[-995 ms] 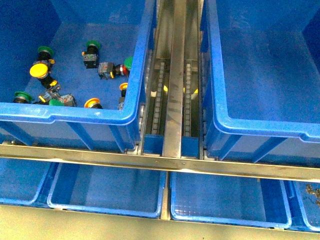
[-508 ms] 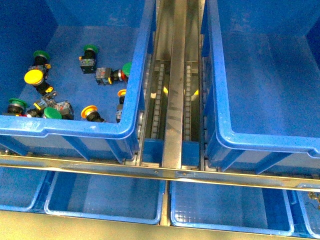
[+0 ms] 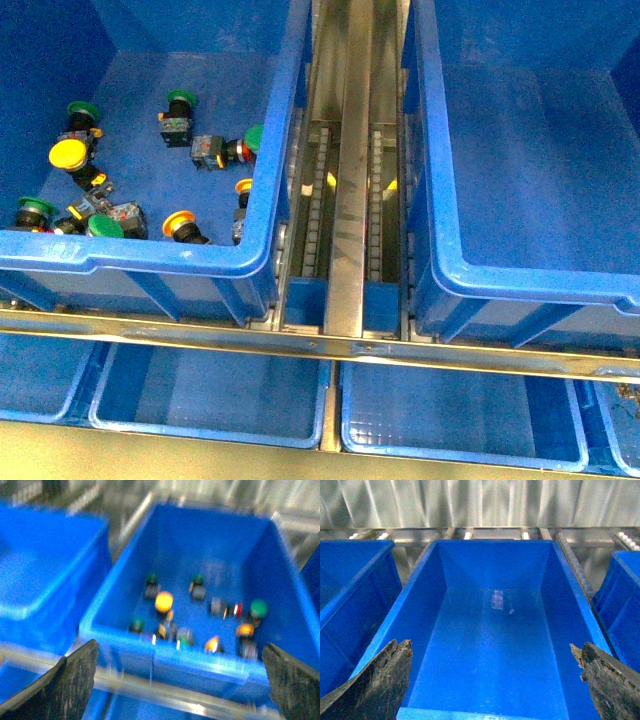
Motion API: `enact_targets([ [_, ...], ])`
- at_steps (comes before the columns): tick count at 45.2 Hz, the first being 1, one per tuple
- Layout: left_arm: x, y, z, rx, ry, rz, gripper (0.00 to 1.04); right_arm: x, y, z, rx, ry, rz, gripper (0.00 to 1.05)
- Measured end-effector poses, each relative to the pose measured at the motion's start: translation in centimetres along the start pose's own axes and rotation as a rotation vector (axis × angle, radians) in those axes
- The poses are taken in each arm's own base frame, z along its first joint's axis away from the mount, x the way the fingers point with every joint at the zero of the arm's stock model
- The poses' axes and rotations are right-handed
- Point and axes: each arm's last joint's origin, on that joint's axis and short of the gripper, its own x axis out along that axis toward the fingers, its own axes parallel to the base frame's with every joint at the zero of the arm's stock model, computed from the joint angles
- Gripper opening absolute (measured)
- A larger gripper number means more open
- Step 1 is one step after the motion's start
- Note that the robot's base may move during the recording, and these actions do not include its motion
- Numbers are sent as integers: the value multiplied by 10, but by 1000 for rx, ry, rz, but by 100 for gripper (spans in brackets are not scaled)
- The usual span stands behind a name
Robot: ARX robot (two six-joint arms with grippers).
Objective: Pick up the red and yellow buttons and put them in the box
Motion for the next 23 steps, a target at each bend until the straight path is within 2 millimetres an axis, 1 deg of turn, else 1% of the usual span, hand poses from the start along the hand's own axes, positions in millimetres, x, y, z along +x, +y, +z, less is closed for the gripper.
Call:
enact_targets([
  [1,2,-3,3,-24,89,34,97,0,0,0,0,0,-1,99],
  [2,5,-6,7,-62,129,58,97,0,0,0,0,0,-1,99],
  [3,7,-7,9,-64,145,65,97,0,0,0,0,0,0,99],
  [4,14,-14,16,-116,170,76,97,0,0,0,0,-1,1,99],
  [5,16,-16,19,-119,174,78,97,0,0,0,0,-1,1,99],
  [8,32,-28,36,-191,178,84,97,0,0,0,0,0,2,99],
  [11,56,-41,51,-247,171,89,97,0,0,0,0,-1,1,99],
  [16,93,-50,60,-270,162,104,97,0,0,0,0,-1,1,99],
  [17,103,-51,62,-280,173,108,97,0,0,0,0,-1,1,99],
  [23,153,-48,62,-310,221,174,97,0,0,0,0,-1,1,99],
])
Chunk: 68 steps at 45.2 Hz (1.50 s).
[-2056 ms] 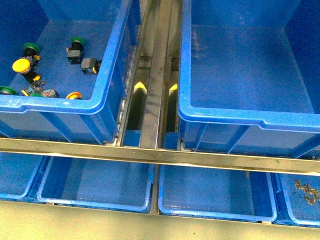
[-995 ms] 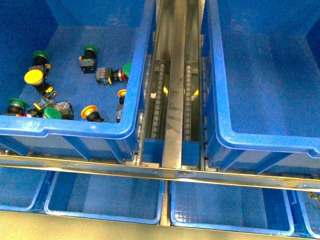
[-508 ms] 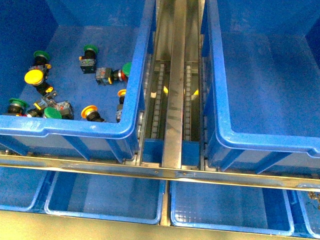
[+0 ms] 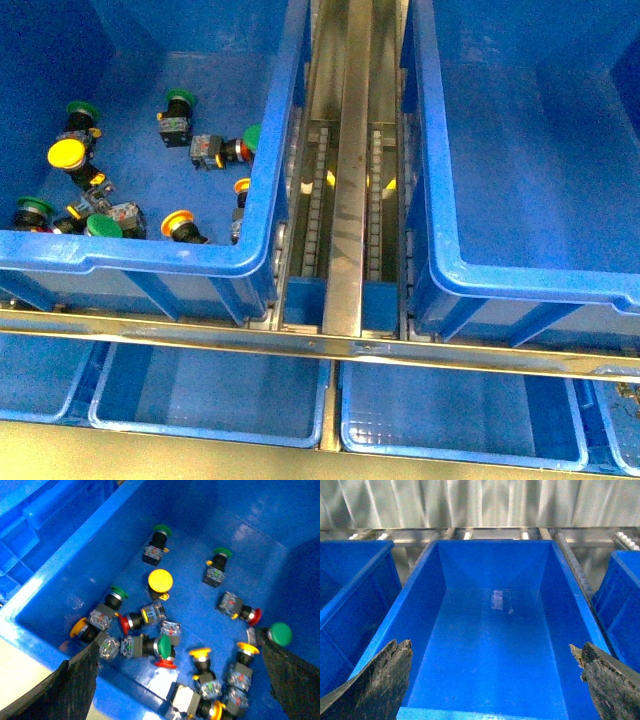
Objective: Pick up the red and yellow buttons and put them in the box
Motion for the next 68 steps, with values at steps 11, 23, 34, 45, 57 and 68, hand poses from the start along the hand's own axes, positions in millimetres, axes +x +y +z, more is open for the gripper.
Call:
enact_targets([
  [11,99,-7,-5,-37,146,55,97,0,0,0,0,0,0,99],
  [23,158,5,-25,-39,228,91,97,0,0,0,0,0,0,99],
  [34,206,11,-24,-28,246,87,97,0,0,0,0,0,0,99],
  [45,233,10,-28,-8,266,88,97,0,0,0,0,0,0,99],
  [57,244,13,-23,-1,262,79,97,0,0,0,0,0,0,99],
  [68,248,19,-28,2,277,89,71,0,0,0,0,0,0,99],
])
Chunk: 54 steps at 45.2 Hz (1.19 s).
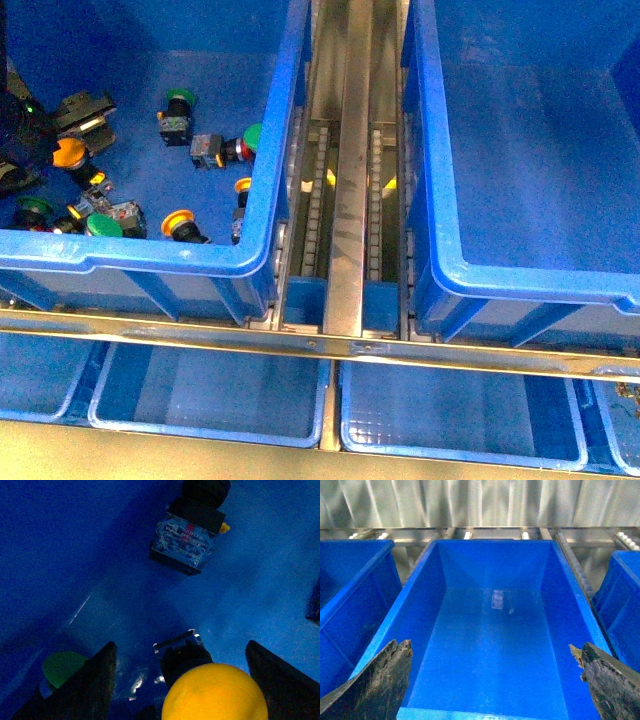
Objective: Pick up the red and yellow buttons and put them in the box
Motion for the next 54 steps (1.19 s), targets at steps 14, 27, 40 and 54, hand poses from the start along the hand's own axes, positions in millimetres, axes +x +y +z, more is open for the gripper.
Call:
enact_targets([
  [14,0,1,0,2,9,-10,33,0,0,0,0,0,0,99],
  [27,-30,3,1,-19,37,-101,33,0,0,0,0,0,0,99],
  [40,-119,16,8,-150,82,-305,33,0,0,0,0,0,0,99],
  [54,-186,-21,-11,-147,223,-585,33,0,0,0,0,0,0,99],
])
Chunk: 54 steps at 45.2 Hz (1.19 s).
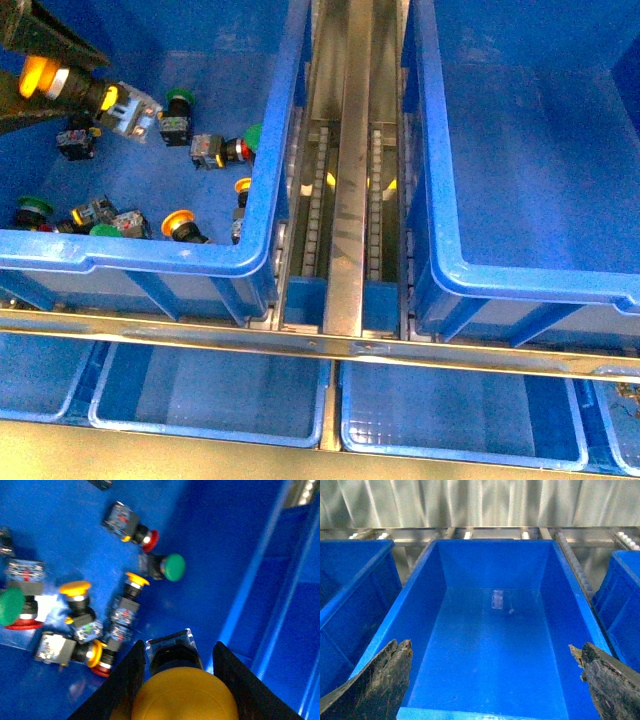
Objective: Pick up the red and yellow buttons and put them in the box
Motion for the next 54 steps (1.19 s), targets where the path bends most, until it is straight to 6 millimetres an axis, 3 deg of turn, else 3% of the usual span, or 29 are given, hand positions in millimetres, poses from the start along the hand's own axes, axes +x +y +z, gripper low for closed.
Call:
enact_targets([
  [19,27,-93,-46,34,127,-187,33,0,0,0,0,0,0,99],
  [43,67,-115,-107,61,240,-176,33,0,0,0,0,0,0,99],
  [54,67,-138,-109,56,227,-256,33,0,0,0,0,0,0,99],
])
